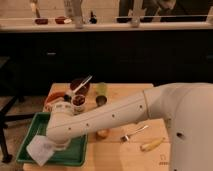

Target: Wipe tray with towel

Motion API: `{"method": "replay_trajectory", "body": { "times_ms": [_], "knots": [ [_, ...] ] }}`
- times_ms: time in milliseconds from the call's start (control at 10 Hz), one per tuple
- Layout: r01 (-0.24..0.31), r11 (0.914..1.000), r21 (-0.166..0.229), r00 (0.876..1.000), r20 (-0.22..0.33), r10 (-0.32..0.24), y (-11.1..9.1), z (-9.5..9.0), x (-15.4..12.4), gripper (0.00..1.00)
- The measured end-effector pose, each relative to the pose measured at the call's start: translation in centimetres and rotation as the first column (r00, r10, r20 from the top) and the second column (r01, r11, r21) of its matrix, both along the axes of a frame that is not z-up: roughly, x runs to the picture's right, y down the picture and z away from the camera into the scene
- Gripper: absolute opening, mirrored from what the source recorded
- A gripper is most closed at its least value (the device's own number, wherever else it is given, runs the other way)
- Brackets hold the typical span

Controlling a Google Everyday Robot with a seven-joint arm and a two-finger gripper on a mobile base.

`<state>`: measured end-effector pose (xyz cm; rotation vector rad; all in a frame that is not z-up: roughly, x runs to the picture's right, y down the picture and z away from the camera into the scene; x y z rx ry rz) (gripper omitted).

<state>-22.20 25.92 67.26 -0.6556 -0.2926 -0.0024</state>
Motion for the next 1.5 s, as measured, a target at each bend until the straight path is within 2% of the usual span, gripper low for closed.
{"method": "replay_trajectory", "body": {
  "times_ms": [300, 500, 800, 1100, 1500],
  "knots": [
    [0.011, 0.9998, -0.016, 1.000, -0.007, -0.011, 0.6, 2.3, -1.3, 0.00],
    [-0.004, 0.9996, -0.027, 1.000, -0.021, 0.004, 0.9, 4.3, -1.1, 0.00],
    [-0.043, 0.9980, -0.047, 0.998, -0.054, 0.040, 0.8, 7.8, 0.5, 0.00],
    [-0.098, 0.9922, -0.077, 0.991, -0.097, 0.091, 0.7, 10.5, 3.6, 0.00],
    [-0.112, 0.9876, -0.110, 0.988, -0.119, 0.098, 1.7, 12.0, 4.7, 0.00]
  ]
}}
